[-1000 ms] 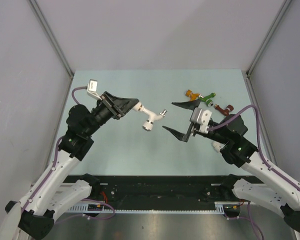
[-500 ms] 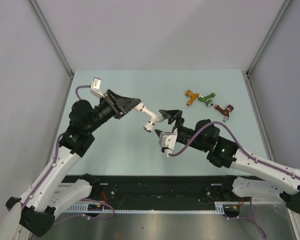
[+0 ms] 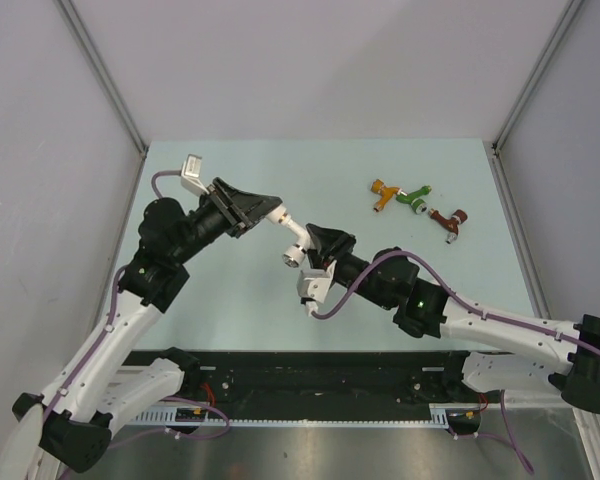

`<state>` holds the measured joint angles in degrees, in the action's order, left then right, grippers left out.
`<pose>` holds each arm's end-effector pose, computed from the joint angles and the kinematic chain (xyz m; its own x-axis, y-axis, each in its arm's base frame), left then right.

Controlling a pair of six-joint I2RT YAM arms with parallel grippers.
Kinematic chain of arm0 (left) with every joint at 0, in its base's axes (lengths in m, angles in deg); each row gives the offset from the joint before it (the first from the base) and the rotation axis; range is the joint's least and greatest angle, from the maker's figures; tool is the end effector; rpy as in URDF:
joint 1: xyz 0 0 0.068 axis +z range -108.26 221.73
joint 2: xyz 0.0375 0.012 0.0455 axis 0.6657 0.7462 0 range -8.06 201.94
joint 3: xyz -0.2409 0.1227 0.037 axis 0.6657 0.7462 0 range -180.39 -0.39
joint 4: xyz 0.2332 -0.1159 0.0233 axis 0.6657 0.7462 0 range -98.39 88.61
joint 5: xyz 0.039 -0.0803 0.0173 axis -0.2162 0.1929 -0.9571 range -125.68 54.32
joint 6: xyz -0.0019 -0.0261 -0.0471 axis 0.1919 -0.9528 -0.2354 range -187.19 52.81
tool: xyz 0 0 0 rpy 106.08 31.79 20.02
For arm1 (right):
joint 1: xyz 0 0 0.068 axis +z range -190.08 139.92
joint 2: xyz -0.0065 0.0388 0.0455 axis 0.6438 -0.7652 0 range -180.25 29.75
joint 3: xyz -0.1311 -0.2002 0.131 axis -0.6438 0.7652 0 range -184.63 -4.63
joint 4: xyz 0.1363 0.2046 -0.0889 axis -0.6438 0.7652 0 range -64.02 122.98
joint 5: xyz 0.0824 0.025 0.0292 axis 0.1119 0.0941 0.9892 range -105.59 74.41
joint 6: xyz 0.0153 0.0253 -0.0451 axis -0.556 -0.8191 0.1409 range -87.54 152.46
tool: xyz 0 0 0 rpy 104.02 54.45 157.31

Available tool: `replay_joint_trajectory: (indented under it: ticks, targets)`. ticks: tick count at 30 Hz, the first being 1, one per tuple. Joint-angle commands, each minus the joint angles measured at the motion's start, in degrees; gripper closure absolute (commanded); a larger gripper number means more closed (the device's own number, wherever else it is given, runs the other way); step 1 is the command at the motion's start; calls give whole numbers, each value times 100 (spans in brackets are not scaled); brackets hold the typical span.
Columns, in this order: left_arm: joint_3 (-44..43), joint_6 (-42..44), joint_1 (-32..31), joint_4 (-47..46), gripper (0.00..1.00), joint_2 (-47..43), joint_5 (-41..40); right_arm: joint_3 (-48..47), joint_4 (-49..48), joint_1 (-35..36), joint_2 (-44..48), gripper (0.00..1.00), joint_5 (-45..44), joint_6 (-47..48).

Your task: Install the water faucets

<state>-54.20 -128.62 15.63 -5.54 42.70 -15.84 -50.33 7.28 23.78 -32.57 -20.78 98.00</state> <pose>0.1760 -0.0998 0.3913 -0.6297 -0.6114 -0.4793 0.3464 0.3312 -0.8777 0.1169 0.2307 0.3385 0.7842 -0.4598 -0.4168 -0.3392 0.2448 -0.9083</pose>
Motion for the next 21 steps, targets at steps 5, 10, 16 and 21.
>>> replay_joint_trajectory:
  ticks: [5, 10, 16, 21]
  targets:
    - [114, -80, -26, -1171, 100, -250, 249, -45, -530, -65, 282, 100, 719, -1647]
    - [580, -10, -26, -2558, 100, -444, 433, -80, -801, -1038, 581, 100, 2256, -4001]
    - [1134, 43, -26, -4114, 100, -559, 609, -72, -2110, -2008, 353, 100, 3673, -7595]
    - [1416, 8, -26, -4907, 99, -567, 864, -80, -3744, -2763, -331, 100, 4245, -10658]
